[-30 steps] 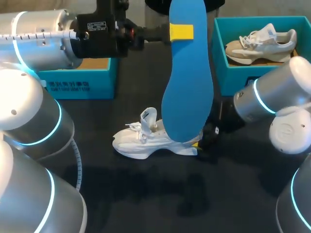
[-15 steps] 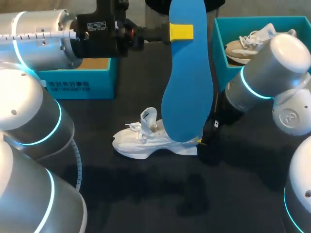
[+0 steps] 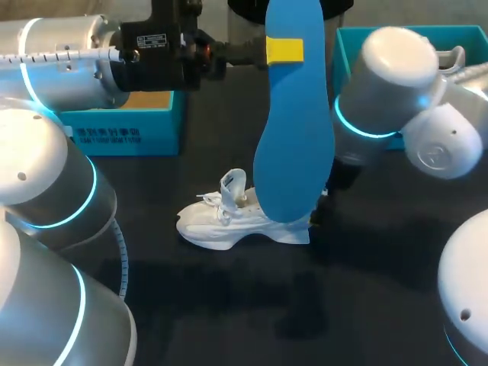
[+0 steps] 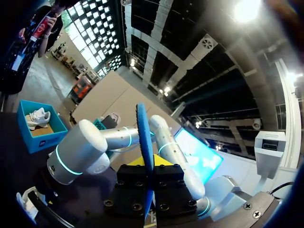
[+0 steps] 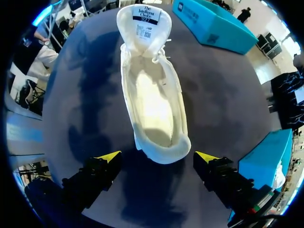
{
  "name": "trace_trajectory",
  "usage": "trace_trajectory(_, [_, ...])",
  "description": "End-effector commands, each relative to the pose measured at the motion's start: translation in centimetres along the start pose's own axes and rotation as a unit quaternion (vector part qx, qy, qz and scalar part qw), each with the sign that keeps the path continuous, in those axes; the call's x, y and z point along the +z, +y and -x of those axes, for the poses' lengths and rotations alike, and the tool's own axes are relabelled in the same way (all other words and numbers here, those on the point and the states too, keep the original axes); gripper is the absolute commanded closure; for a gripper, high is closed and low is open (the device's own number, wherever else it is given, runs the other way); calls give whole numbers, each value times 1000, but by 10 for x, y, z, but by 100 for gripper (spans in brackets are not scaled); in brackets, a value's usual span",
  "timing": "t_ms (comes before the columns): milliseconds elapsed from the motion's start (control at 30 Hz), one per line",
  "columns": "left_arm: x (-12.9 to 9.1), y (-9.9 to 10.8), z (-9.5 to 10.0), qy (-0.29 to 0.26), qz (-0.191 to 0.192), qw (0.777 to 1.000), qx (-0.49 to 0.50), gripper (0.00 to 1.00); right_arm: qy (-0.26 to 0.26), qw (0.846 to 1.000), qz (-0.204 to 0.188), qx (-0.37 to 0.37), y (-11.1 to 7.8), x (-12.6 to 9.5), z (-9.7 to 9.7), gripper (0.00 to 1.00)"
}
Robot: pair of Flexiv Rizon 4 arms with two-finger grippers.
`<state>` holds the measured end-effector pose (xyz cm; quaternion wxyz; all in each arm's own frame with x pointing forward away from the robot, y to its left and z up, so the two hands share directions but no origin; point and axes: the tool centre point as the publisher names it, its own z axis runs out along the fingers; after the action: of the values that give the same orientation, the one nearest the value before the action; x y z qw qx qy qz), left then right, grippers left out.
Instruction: Take the shoe out of the shoebox, open the shoe tongue, remove and reinsert the insole, then place the shoe into the shoebox
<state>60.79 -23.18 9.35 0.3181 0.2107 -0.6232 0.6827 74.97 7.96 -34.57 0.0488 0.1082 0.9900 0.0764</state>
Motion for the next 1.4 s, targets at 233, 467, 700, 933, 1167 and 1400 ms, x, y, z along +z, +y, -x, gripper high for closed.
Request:
trace_trajectory(233, [1, 1, 0, -1, -1, 1000, 0, 100, -8, 995, -97, -3, 9, -4, -2, 0])
trace_trajectory(467, [1, 1, 0, -1, -1, 1000, 0, 100, -13, 996, -91, -4, 9, -6, 2, 0])
trace_trajectory(700, [1, 1, 0, -1, -1, 1000, 0, 100, -14, 997, -81, -1, 11, -9, 3, 0])
trace_trajectory(933, [1, 1, 0, -1, -1, 1000, 0, 100, -14, 997, -81, -1, 11, -9, 3, 0])
trace_trajectory(1167, [1, 1, 0, -1, -1, 1000, 0, 100, -14, 997, -81, -1, 11, -9, 3, 0])
trace_trajectory(1400, [1, 1, 0, -1, -1, 1000, 0, 100, -14, 997, -81, -1, 11, -9, 3, 0])
